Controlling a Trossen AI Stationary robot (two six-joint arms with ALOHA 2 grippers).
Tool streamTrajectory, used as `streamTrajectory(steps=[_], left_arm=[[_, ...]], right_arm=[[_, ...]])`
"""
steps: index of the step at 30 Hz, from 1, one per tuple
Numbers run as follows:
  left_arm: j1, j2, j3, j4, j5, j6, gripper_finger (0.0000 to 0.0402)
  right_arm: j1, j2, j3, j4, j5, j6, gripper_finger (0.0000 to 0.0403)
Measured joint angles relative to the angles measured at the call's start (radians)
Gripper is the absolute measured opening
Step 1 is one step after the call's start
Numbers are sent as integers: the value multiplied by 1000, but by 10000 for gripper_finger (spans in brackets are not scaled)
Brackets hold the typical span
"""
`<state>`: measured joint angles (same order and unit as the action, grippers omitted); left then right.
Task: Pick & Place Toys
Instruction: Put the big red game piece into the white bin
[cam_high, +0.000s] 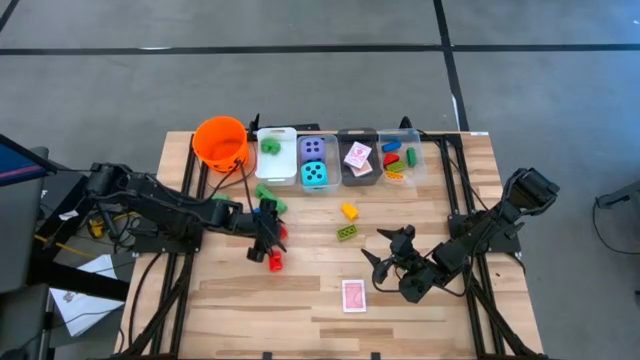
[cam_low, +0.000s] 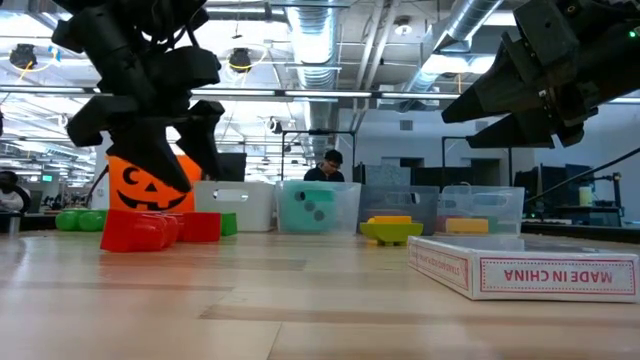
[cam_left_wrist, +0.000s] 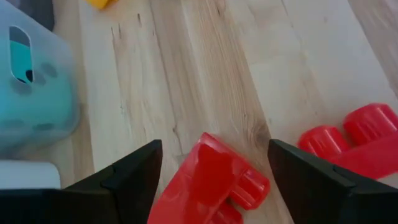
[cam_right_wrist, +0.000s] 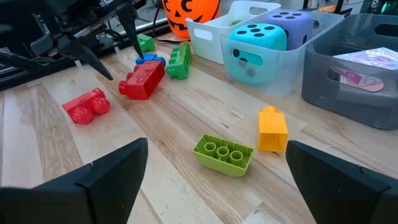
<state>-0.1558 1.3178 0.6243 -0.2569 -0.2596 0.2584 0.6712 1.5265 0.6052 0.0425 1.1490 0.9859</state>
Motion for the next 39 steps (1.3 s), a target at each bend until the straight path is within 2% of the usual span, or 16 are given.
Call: streamTrajectory(steps=[10,21,27,32,39], left_arm=[[14,0,0,-86,-3,102,286],[111,0,0,-188,23,131,286],[153,0,0,-184,66,183,286],[174,3,0,-182,155,227,286],[175,110,6,-68,140,244,286]], right_arm=[[0,0,0,0,0,0,374],[0,0,0,0,0,0,374],[0,0,0,0,0,-1,374],[1,0,0,0,1,-1,374],[-9,0,1,7,1,-1,374]])
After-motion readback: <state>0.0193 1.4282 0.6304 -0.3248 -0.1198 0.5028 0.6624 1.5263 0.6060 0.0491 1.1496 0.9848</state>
